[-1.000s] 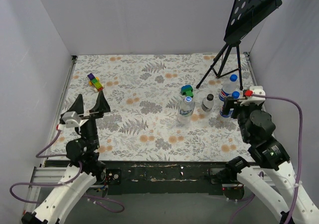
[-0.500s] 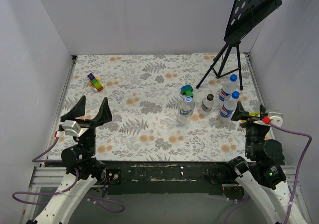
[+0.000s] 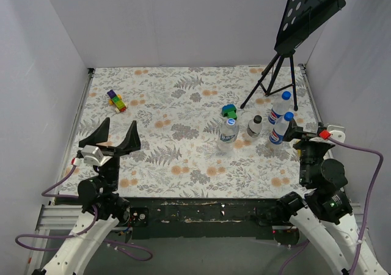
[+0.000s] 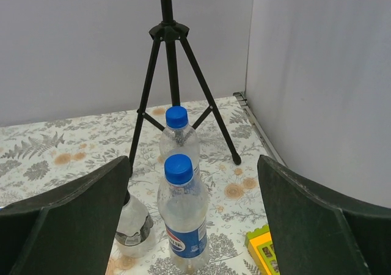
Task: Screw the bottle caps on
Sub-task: Reset both arms
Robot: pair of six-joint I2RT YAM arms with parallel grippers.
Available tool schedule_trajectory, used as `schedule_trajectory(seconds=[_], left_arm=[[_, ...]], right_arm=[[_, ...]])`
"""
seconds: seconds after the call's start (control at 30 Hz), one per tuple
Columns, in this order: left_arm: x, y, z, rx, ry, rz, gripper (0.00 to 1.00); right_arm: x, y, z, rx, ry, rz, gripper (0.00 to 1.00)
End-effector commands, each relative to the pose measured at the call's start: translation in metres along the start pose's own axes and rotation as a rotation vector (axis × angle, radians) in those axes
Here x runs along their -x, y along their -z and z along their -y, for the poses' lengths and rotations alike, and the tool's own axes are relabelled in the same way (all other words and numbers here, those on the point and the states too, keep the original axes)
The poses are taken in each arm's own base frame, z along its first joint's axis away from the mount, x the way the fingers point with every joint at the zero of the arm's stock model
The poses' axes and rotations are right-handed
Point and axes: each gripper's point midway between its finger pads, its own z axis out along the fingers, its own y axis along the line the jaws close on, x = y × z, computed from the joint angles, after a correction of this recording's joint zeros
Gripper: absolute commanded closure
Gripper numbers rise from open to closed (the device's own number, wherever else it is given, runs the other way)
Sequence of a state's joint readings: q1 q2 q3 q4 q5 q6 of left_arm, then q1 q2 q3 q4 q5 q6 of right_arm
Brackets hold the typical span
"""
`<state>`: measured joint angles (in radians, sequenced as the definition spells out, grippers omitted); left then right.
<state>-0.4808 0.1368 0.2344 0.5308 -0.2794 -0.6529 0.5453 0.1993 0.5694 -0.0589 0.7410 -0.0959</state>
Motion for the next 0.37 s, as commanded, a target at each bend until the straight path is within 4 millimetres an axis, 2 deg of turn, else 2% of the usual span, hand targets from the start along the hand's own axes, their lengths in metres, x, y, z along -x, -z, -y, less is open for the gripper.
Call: schedule_trajectory(seconds=[0.0,0.13,0.33], left_arm=[[-0.015,0.0,-0.002,0.006,-0.033,-0.046,0.02],[-0.016,0.0,-0.005,0.023,-0.04,-0.05,0.02],[-0.018,-0.001,-0.005,0.022,-0.043,-0.058,0.02]], right_arm=[[0.031,0.001,0.014,-0.072,-0.057,0.029,0.08],[0.045,0.007,0.018,-0.047,-0.055,0.099,0.08],[0.054,0.013,0.026,-0.058,-0.047,0.125,0.07]])
